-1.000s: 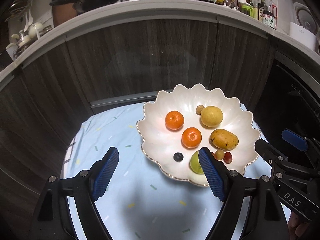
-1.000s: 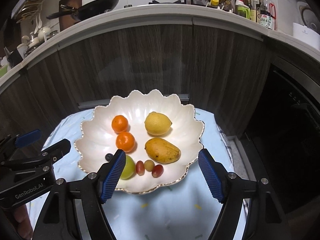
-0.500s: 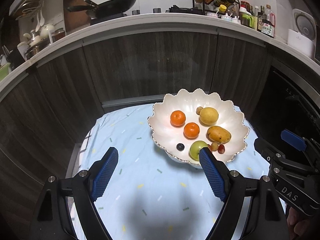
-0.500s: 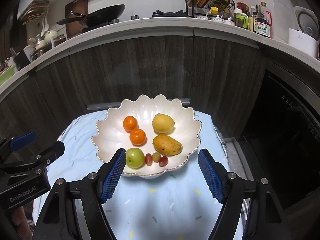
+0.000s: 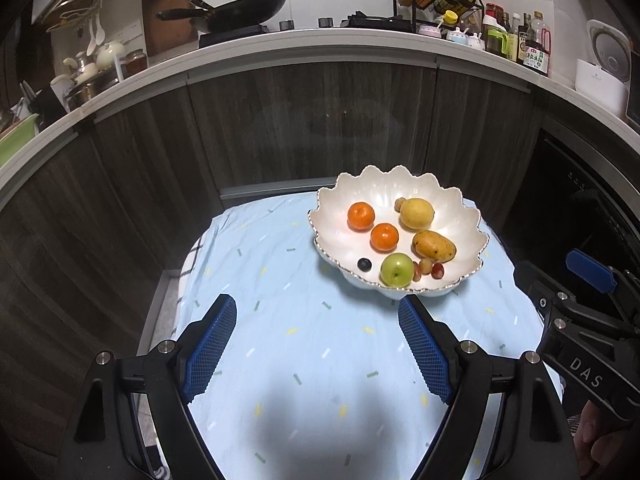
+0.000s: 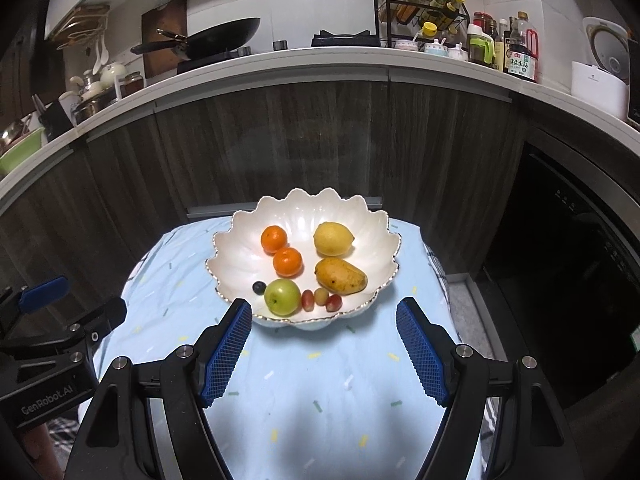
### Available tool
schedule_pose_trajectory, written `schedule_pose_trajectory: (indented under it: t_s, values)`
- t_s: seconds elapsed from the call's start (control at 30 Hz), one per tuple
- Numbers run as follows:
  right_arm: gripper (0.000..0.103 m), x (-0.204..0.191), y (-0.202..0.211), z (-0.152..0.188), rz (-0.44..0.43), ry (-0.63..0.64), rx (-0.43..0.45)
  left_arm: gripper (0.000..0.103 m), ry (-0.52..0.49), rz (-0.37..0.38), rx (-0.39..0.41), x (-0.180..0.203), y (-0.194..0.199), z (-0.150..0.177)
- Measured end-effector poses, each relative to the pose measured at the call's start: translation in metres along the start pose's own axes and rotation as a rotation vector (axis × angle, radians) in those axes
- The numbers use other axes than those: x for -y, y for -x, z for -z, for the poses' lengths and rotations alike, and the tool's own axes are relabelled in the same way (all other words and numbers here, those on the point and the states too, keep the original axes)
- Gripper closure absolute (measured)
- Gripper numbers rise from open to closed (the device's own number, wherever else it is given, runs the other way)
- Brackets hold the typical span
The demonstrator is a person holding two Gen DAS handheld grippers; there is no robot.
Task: Organize fruits
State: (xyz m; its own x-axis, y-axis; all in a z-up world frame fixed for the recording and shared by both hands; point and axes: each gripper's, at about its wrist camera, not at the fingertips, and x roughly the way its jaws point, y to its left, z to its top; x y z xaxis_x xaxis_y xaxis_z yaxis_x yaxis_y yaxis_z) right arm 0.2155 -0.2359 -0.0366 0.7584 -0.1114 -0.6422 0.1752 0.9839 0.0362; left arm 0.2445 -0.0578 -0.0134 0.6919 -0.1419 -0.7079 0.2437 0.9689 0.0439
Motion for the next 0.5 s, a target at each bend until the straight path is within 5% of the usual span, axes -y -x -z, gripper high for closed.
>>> schedule_pose_trajectory:
  t_s: [0.5]
  values:
    - [0.028,0.006,0.031,0.028,-0.008,-0.009,-0.021,0.020,0.021,0.006,-0.025,0.006,0.032,0.037]
